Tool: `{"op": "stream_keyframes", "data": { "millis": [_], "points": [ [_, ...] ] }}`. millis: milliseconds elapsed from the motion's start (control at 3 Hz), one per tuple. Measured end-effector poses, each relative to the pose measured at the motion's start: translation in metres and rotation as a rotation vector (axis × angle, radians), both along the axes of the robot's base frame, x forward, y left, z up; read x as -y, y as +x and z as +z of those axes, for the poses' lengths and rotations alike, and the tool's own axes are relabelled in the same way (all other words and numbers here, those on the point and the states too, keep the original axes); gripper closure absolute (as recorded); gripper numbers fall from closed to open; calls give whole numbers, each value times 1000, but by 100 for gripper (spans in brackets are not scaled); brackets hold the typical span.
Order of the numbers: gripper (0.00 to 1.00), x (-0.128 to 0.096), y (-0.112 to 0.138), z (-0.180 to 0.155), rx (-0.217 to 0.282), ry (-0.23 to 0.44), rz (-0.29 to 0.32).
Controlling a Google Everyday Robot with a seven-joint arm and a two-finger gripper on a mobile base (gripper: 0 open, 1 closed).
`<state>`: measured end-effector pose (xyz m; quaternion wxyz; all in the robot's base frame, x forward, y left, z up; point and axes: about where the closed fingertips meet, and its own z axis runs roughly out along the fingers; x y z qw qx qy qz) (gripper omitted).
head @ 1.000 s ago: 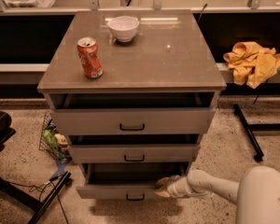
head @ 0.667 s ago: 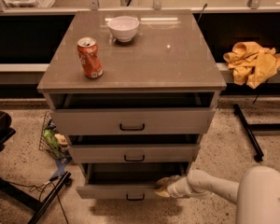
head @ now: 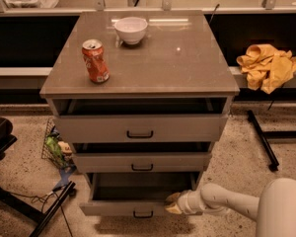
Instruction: Open bottom drawer
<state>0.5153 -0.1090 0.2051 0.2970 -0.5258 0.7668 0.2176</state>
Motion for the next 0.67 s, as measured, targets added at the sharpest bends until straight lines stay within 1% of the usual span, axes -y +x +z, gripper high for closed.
{"op": "stream_keyframes", "data": {
  "millis": [333,667],
  "points": [
    [100,6,-19,8,-19,-9,2],
    [100,4,-16,7,-16,-7,8]
  ]
}}
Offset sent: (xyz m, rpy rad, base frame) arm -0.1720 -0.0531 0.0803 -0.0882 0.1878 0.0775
